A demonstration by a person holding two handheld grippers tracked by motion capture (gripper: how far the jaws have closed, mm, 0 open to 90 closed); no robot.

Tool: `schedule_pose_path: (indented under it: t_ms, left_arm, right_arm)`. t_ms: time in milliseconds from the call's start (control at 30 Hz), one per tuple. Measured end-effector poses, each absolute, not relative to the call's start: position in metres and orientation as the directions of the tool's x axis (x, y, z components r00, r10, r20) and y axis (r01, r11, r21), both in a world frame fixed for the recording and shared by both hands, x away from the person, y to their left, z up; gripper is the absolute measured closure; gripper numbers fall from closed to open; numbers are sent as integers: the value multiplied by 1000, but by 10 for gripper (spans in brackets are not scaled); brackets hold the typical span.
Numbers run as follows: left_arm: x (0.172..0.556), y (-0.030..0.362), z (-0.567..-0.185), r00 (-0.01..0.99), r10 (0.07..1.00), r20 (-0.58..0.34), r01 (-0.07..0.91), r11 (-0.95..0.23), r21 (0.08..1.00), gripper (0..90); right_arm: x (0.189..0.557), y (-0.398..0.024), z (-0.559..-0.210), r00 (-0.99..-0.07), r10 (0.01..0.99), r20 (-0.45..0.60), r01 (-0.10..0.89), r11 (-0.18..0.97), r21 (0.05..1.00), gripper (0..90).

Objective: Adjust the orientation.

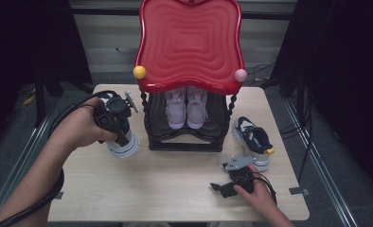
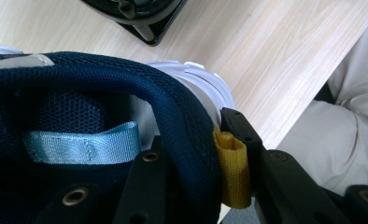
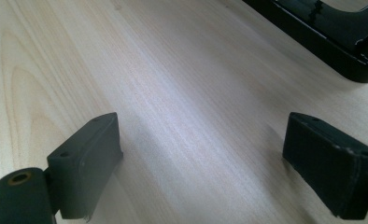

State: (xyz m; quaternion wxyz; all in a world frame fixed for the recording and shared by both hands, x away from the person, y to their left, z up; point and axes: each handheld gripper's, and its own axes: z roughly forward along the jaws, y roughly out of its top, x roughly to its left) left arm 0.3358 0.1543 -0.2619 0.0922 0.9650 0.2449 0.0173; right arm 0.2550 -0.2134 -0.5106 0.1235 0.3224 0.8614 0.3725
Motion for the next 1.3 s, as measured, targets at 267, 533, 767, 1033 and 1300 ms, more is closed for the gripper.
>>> schedule_pose_path:
  t_ms: [267,533,767,1033,1300]
  left_arm:
    - [340,151,-242,880,475,8,465,-866,184,722]
    - [342,150,-223,876,482,28,468,-862,192,723]
    - [344,146,-203,879,476,37,460,-865,197,722]
    - [344,143,-180,878,474,58,454,-866,209,722]
    - [345,136,-157,885,458,89,432,-877,211,722]
  right_arm:
    - [255,-213,-511,-761,648,27,463,515,721,107]
    - [255,-213,-511,-762,647,30,466,516,719,107]
    - [255,-213,-511,-762,647,28,465,516,719,107]
    - [255,-213,-511,-762,647,27,465,517,719,107]
    - [255,-213,-511,-762,648,28,465,516,719,107]
